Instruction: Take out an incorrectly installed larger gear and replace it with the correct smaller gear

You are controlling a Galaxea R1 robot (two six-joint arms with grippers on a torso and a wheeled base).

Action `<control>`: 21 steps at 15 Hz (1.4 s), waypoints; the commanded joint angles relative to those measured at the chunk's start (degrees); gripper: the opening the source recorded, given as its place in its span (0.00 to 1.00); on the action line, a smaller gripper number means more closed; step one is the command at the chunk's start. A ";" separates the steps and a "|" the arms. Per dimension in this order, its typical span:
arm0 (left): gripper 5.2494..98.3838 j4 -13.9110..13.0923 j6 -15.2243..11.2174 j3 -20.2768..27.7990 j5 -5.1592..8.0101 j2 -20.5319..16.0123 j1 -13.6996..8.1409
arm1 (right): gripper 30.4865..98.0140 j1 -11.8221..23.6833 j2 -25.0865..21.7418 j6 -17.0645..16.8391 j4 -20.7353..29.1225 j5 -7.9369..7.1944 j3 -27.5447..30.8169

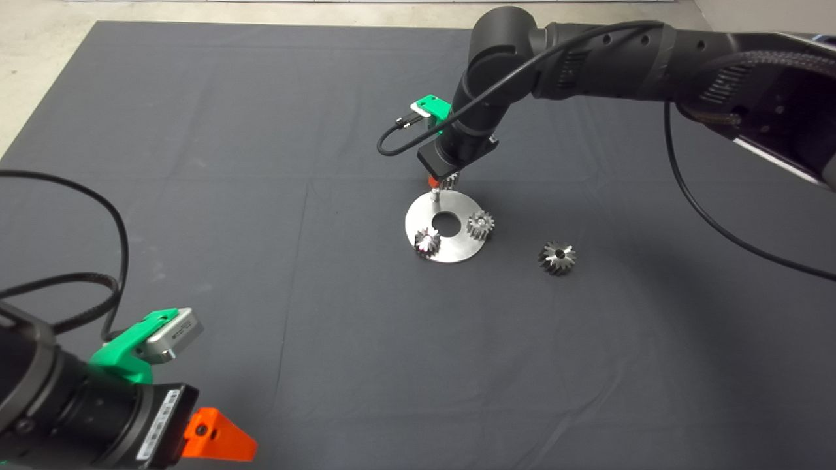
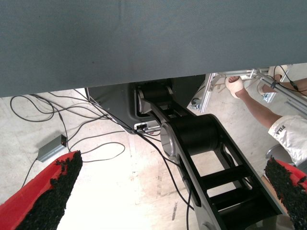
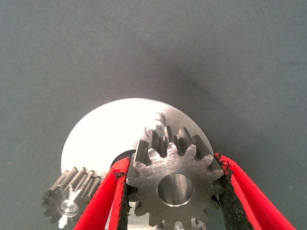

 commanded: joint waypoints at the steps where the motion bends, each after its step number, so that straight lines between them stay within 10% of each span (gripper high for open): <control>1: 1.00 0.02 -0.02 0.68 0.01 -0.18 -0.10 | 0.15 1.37 0.79 -0.19 0.78 0.28 -0.11; 21: 1.00 0.02 -0.11 0.68 -0.13 -0.13 -0.02 | 0.15 0.93 0.86 0.24 -1.46 0.28 0.24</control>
